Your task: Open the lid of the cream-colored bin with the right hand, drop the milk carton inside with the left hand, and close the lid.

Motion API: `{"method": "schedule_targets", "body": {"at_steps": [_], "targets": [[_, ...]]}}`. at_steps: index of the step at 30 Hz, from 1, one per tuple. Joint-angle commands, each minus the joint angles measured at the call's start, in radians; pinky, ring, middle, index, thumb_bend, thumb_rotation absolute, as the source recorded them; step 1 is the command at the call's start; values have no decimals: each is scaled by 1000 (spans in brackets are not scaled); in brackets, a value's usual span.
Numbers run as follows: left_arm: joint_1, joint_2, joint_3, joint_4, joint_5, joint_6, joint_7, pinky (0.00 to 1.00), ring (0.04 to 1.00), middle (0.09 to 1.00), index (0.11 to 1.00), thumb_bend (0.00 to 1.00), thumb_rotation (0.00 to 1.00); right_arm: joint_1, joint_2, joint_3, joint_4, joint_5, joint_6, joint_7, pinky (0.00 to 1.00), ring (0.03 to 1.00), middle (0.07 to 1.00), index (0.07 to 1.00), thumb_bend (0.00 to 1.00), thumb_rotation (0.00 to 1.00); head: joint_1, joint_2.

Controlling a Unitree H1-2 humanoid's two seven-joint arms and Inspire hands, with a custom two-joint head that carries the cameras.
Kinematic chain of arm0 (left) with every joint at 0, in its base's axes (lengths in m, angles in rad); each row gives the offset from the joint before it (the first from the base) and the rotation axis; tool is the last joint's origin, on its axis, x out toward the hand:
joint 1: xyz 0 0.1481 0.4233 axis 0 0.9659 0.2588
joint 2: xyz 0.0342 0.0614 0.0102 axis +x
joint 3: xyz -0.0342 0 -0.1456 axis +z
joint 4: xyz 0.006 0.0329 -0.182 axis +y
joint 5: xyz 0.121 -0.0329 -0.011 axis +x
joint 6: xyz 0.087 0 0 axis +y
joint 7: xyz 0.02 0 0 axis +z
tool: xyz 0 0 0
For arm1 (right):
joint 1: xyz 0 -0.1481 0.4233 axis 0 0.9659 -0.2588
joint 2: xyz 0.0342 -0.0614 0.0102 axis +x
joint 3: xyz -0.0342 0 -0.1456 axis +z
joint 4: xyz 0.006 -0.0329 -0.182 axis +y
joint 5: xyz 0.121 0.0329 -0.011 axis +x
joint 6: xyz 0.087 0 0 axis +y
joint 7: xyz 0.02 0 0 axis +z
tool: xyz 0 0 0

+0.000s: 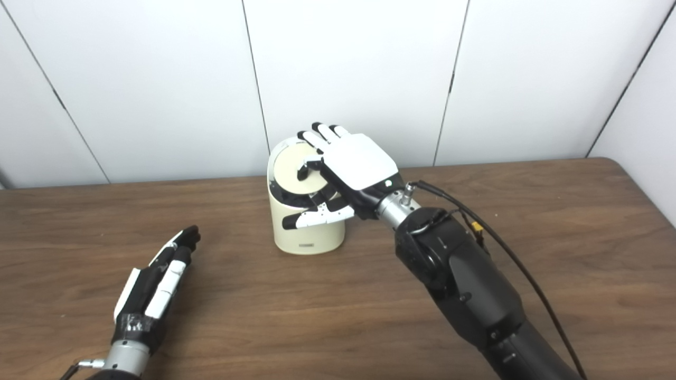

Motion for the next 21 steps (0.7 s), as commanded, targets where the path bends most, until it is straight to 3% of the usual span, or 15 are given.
{"method": "schedule_targets", "body": {"at_steps": [1,5,12,21], "targets": [[-13,0,4,-39,-11,-22,9,1000,971,929,950,747,758,-13,-7,19,4,-26,22,77,999,1000,993,679,690,1000,-2,1],[-17,-1,1,-37,-8,-18,9,1000,970,932,963,752,751,-17,-3,31,12,-38,36,126,1000,1000,1000,675,737,1000,2,2],[-26,0,-1,-29,-10,-37,11,1000,959,927,956,761,741,-15,5,38,36,-22,36,137,1000,1000,998,658,765,1000,3,4],[-22,-3,2,-36,-12,-21,17,1000,954,920,950,774,732,-10,18,-28,-10,64,54,84,989,1000,992,739,705,1000,5,4]]}}
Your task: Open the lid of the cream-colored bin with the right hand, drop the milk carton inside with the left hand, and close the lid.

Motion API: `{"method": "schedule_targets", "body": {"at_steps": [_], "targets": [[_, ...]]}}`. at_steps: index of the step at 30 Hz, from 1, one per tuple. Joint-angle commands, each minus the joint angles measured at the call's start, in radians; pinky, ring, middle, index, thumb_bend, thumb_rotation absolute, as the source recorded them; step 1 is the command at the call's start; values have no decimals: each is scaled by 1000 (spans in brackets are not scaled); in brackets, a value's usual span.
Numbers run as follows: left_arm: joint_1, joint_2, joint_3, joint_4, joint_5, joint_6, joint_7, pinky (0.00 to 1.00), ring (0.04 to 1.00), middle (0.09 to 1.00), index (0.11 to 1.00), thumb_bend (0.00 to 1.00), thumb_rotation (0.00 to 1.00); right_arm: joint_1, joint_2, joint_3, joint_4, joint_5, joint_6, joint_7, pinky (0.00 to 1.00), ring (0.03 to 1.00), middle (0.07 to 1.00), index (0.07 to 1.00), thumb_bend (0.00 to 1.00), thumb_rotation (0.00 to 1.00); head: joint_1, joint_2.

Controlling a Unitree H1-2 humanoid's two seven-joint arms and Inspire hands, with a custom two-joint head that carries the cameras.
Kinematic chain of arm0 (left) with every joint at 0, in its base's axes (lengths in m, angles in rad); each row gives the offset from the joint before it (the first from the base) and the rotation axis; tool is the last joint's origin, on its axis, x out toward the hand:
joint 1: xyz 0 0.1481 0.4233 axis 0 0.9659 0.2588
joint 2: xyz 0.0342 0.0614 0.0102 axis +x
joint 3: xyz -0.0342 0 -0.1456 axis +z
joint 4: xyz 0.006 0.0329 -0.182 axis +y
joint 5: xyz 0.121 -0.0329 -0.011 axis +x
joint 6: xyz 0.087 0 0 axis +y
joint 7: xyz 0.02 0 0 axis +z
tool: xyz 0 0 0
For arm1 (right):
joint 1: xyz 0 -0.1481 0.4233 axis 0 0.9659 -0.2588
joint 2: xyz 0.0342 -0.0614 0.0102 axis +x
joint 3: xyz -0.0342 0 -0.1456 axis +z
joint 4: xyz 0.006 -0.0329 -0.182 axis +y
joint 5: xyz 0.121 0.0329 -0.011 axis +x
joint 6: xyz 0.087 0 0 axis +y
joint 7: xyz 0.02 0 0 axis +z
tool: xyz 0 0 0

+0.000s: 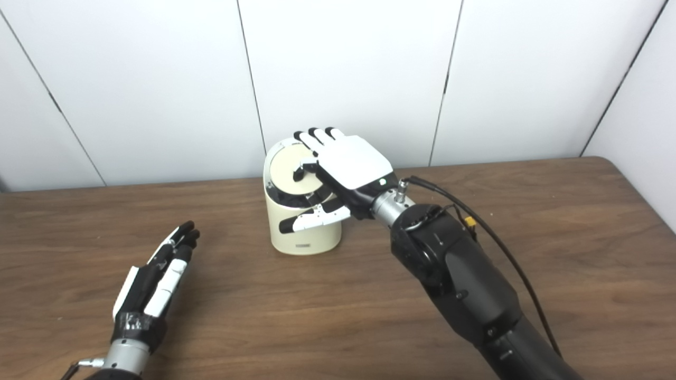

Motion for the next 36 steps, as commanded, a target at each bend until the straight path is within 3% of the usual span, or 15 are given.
{"method": "schedule_targets", "body": {"at_steps": [1,7,10,20,29,32,36], "targets": [[-21,3,0,-29,6,-18,10,1000,954,920,949,769,735,-4,11,-28,-8,30,24,7,982,1000,987,756,701,1000,-1,1],[-20,4,1,-20,-10,-31,8,1000,955,923,952,755,737,2,59,-134,-40,116,61,-65,945,1000,997,958,645,1000,-1,-6],[-23,5,0,-10,-18,-33,4,1000,959,930,960,770,727,13,74,-172,-40,155,80,-75,926,1000,1000,995,634,1000,0,-10],[-10,7,-5,-24,-9,-33,5,1000,956,926,957,742,754,129,86,-279,-58,340,146,-83,928,1000,1000,1000,620,1000,-1,-9],[10,17,21,-53,-52,-44,-15,1000,951,948,997,662,761,330,62,-330,-88,479,90,-148,896,980,1000,1000,562,1000,6,-4],[24,34,21,-76,-42,-46,-24,1000,956,958,1000,635,781,392,83,-340,-112,512,95,-174,903,972,999,993,614,1000,11,-3],[65,57,22,-93,-21,-57,-24,1000,969,963,1000,630,782,473,132,-373,-119,596,53,-230,888,946,969,972,659,1000,8,0]]}}
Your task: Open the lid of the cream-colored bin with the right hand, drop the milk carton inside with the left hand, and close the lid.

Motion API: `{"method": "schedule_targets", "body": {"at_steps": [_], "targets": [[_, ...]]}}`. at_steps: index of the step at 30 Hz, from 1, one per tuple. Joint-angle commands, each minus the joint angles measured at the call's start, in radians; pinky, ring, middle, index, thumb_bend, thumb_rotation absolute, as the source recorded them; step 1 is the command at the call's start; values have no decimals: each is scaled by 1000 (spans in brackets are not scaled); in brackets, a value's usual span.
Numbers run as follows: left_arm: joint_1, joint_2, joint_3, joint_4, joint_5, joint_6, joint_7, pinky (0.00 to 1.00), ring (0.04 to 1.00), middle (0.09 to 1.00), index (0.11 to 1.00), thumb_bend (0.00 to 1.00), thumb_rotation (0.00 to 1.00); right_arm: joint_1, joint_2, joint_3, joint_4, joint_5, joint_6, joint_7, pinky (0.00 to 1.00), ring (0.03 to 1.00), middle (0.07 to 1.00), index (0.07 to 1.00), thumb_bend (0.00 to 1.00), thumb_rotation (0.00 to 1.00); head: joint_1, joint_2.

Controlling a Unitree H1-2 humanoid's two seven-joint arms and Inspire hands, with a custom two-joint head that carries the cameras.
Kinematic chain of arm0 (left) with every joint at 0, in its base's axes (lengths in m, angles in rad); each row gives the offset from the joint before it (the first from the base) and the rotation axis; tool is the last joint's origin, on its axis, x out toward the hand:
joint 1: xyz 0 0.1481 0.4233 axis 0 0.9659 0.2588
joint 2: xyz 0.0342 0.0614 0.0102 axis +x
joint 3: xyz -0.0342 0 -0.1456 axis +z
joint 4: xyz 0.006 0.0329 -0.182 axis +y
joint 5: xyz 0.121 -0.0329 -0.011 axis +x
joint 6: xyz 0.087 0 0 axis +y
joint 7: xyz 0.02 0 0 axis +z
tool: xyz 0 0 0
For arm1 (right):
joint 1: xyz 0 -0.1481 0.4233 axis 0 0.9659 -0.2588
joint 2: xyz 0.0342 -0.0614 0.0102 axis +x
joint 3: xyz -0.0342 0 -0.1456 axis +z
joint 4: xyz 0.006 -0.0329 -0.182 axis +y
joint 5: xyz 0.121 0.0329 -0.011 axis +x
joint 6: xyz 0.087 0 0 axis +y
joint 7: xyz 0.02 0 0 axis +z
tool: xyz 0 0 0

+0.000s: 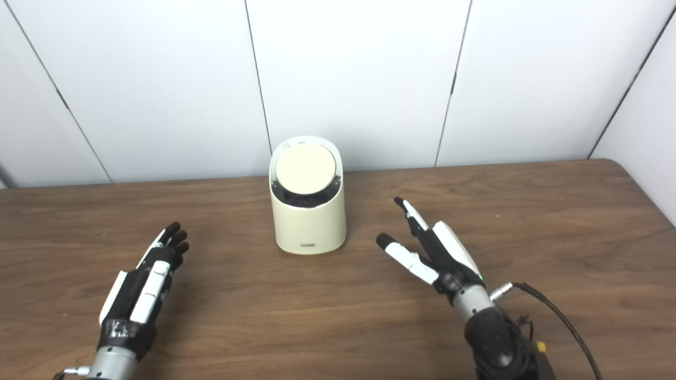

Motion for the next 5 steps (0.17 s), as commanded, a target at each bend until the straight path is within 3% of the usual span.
{"method": "schedule_targets", "body": {"at_steps": [1,5], "targets": [[22,14,3,-32,12,-52,1,1000,970,964,1000,609,781,5,27,-26,-34,74,-68,-48,878,948,967,969,665,1000,0,0],[76,6,17,-7,-19,-127,-2,1000,978,976,1000,562,791,61,61,-59,-13,168,-143,-90,870,952,969,963,663,1000,-4,2]]}}
